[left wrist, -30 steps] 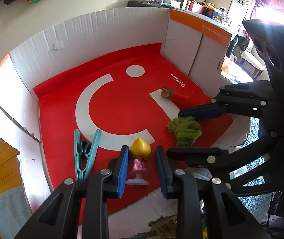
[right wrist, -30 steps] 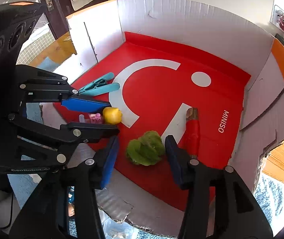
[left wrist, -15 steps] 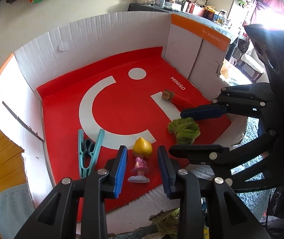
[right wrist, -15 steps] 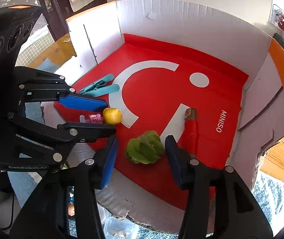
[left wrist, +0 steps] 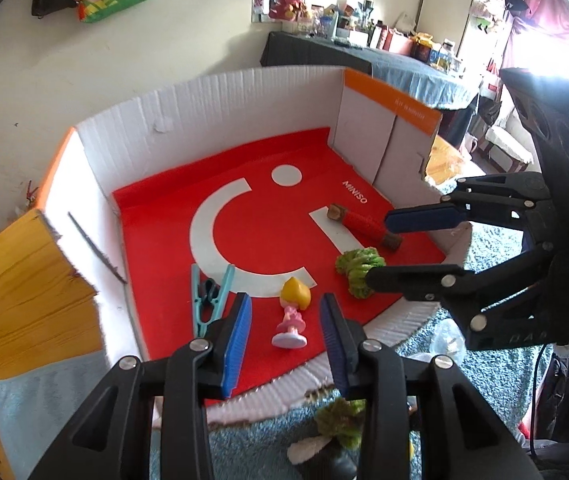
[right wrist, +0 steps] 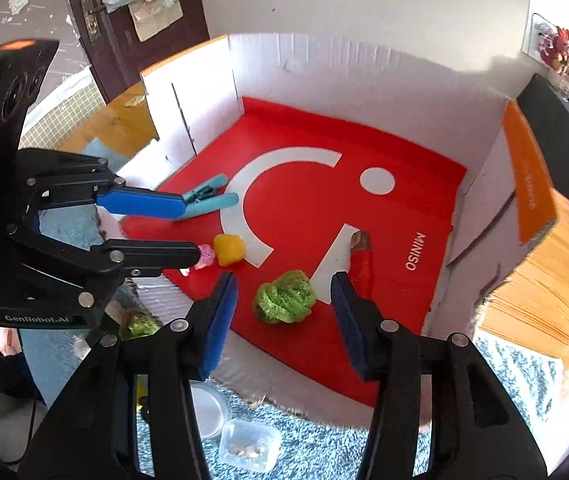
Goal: Organize objects
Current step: 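Open the left tool releasing the pink figure, then withdraw both tools over the towel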
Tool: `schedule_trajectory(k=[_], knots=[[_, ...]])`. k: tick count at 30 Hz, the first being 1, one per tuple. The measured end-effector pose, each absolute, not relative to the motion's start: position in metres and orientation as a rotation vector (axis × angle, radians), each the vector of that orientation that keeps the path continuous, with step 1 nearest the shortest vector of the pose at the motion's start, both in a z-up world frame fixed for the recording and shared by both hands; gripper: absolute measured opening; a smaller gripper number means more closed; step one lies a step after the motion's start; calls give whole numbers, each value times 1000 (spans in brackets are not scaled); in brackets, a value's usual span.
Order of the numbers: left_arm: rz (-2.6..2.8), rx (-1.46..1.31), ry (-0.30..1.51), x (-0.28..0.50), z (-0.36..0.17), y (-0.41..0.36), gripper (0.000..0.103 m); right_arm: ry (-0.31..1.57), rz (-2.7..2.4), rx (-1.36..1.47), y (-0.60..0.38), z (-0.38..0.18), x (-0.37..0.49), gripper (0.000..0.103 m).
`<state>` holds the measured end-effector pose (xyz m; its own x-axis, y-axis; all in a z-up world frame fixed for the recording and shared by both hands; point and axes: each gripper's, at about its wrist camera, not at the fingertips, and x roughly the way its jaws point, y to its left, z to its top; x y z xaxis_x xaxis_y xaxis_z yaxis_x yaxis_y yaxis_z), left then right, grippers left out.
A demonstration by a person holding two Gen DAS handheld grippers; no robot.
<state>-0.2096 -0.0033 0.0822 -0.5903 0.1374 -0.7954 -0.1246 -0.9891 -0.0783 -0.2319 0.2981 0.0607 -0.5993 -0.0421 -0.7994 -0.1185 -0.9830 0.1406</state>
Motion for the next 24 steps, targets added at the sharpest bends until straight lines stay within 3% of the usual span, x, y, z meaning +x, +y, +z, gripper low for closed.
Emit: schedule_trajectory(k=[6,11,24], knots=[[2742,-1262,-28,-185,100,-5,46,280,2768,-1314,292,80,-214,48],[2782,-1197,-20,-164,114,-3,46,276,2771,-1241,285,96,-195,55],[2868,-1061,-62,-121,131,5,62,280,2812,-1049,256,128,-147,67]])
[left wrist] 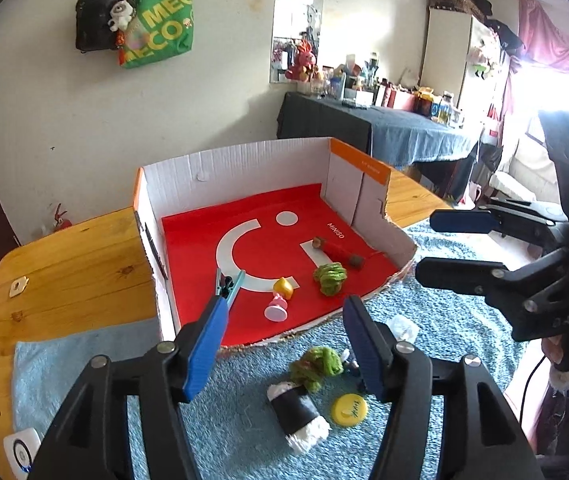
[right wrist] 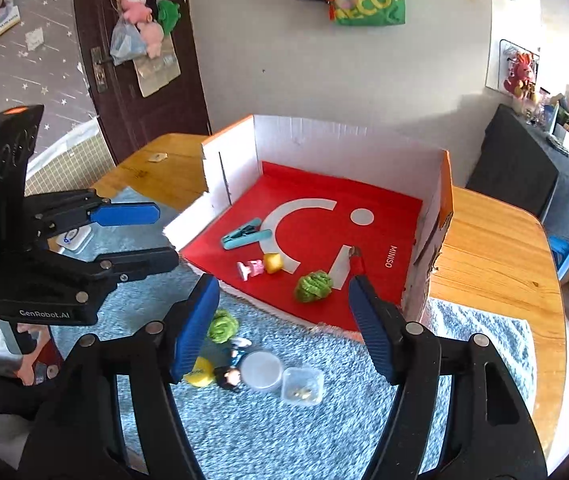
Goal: Organize objects
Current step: 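Open the left tool releasing the pink figure, then withdraw both tools over the towel, then move the right tool to the clear plastic container while the left approaches the black cylinder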
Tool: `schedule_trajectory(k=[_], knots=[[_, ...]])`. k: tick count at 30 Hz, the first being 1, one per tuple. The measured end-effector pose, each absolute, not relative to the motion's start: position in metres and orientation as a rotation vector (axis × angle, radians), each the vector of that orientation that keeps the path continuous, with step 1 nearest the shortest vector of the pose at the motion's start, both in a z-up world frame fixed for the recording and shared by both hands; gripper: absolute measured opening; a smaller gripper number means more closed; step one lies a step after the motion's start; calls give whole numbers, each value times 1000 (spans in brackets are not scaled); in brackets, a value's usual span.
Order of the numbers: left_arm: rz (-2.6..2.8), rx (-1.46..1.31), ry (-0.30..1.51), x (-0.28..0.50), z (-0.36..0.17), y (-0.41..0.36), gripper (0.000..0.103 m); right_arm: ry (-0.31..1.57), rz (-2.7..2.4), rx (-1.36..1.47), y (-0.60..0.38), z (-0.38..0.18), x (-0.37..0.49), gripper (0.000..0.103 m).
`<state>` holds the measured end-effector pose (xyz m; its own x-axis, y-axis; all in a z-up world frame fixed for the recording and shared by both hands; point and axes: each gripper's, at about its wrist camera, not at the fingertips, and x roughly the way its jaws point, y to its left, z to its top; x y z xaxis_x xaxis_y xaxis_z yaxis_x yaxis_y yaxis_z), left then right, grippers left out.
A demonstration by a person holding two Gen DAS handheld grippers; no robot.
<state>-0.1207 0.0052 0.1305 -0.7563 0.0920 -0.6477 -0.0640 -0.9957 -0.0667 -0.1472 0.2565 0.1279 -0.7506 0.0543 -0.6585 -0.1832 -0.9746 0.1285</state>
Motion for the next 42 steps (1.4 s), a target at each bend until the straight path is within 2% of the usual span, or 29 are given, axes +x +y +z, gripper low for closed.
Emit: schedule_trajectory(k=[3,8,13,15,24,28,30,42], knots=[[2875,-1044,-97,-111,130,6,65,276,2816,-1000,249,132,-137,74],[2931,-1016,-102,-96,126,10,69,277,2796,-928,239,132,-123,78],[2994,-971,-130,-76,122,14,82,330,2767,-873,235,126,-108,81],[3013,-955,-145,-68,120,15,83,340,2753,-846,233,122,-101,85],[3064,-985,-233,-52,97,23,88,326,2684,-767,220,101,-81,86],[3104,-983,-278,-44,87,24,95,311,2660,-750,215,93,-77,87],[3119,-980,-287,-41,83,24,95,316,2648,-746,213,87,-75,94],[3128,-1072,-285,-41,57,25,95,319,2592,-782,203,51,-76,94]])
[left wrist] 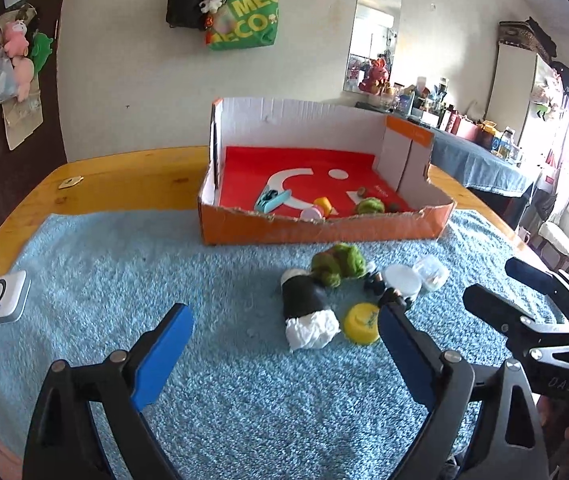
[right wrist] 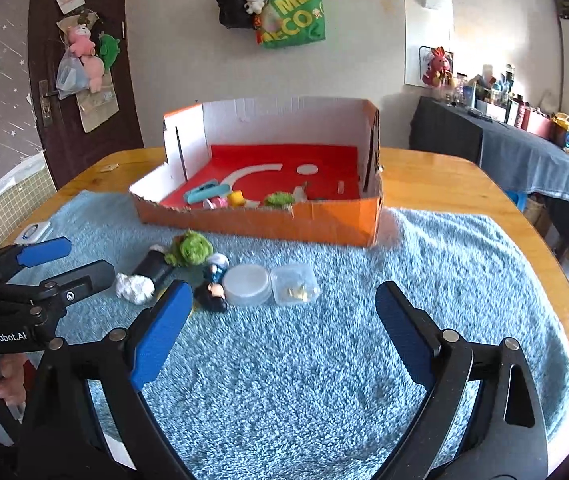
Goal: Organize objects
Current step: 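Move the right tool to the clear plastic container while the left approaches the black cylinder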
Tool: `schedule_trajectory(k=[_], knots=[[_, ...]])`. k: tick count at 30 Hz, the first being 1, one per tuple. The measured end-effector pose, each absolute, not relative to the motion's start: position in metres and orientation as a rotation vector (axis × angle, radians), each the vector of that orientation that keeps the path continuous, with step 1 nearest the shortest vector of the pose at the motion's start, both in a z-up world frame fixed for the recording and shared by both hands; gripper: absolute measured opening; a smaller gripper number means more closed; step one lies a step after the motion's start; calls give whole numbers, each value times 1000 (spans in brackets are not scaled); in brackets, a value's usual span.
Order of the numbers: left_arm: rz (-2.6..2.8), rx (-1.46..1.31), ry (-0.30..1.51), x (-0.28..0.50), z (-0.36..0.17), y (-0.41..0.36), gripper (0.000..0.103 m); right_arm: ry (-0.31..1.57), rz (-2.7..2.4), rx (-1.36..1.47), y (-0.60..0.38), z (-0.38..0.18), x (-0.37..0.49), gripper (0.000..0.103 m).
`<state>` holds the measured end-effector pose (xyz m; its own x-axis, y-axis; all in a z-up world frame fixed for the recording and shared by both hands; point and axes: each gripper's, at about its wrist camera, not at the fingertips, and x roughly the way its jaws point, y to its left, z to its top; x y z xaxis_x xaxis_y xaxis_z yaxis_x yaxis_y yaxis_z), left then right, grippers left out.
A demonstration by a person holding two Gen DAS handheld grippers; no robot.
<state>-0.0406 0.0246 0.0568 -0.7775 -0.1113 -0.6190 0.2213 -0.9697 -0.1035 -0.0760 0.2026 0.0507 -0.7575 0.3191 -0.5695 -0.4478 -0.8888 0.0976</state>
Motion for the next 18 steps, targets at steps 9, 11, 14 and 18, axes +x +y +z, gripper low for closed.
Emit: schedule_trajectory(k=[9,11,14,18], knots=[[-2759,1004,280,-41,40,21,96,358,2562,-841,201,28,-79,94],[-2759,1012,282,-41,38,20,96,374,2559,-848,202,25,-79,94],[-2756,1027,280,-43,35,22,96,396,2554,-861,203,21,-79,94],[-2752,1045,283,-45,31,21,96,402,2549,-870,203,18,-80,94]])
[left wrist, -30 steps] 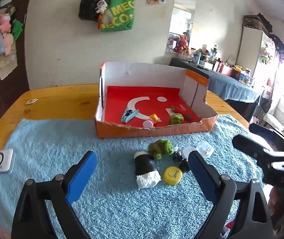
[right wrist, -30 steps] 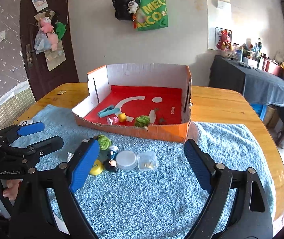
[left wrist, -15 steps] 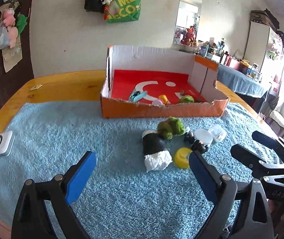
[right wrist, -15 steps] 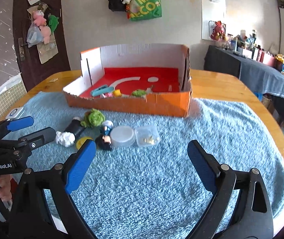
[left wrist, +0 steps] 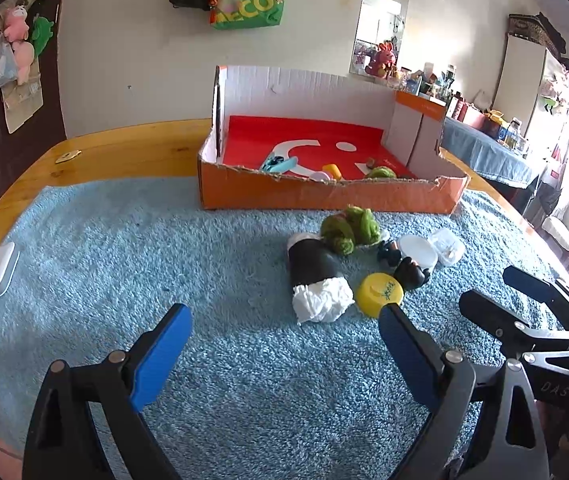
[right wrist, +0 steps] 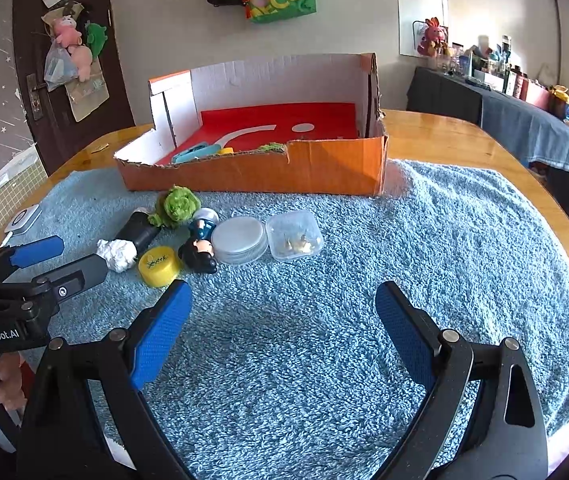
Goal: Organize objects
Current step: 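Move the right tool to the clear plastic container while the left approaches the black cylinder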
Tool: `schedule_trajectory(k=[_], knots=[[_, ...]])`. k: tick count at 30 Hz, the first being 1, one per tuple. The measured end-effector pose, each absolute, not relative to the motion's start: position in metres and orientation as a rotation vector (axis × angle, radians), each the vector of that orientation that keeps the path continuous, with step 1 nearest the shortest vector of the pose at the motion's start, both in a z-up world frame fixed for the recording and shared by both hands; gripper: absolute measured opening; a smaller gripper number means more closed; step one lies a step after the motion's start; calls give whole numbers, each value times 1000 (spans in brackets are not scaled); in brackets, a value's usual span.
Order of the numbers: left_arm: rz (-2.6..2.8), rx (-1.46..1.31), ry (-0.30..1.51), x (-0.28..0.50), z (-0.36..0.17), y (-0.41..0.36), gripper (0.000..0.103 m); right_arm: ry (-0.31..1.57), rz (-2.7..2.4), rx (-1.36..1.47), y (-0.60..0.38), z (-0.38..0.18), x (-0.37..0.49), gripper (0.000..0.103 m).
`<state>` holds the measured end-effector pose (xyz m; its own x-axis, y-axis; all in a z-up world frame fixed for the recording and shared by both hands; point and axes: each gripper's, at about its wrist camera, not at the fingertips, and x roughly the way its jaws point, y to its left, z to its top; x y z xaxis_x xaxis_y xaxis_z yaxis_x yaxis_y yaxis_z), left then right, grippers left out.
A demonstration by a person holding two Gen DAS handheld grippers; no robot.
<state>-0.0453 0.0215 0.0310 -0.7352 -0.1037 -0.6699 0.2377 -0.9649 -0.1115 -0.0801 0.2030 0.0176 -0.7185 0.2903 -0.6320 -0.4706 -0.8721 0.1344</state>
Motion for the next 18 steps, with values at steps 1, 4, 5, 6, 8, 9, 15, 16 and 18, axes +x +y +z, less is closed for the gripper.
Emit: schedule_trajectory(k=[1,4,5,6,8,9,15,16,18], knots=[[-2751,1048,283,-46,30,22,96,401,2547,-871,203,17,-80,94],[-2748,1055,283,-46,29,21,96,405,2544,-873,205,16,-80,94],[-2747,1056,284,-47,29,21,96,407,2542,-876,205,16,-80,94],[-2746,1056,286,-47,29,21,96,410,2541,-876,206,15,-80,94],[-2745,1061,286,-48,29,20,96,412,2538,-879,207,15,-81,94],[-2743,1062,287,-49,29,20,96,411,2537,-882,207,15,-81,94],[-2724,1093,283,-57,28,17,96,399,2534,-907,211,14,-85,94],[-2722,1104,279,-59,28,17,96,394,2532,-915,212,15,-86,94],[-2718,1120,264,-64,28,16,96,383,2522,-933,215,15,-90,94]])
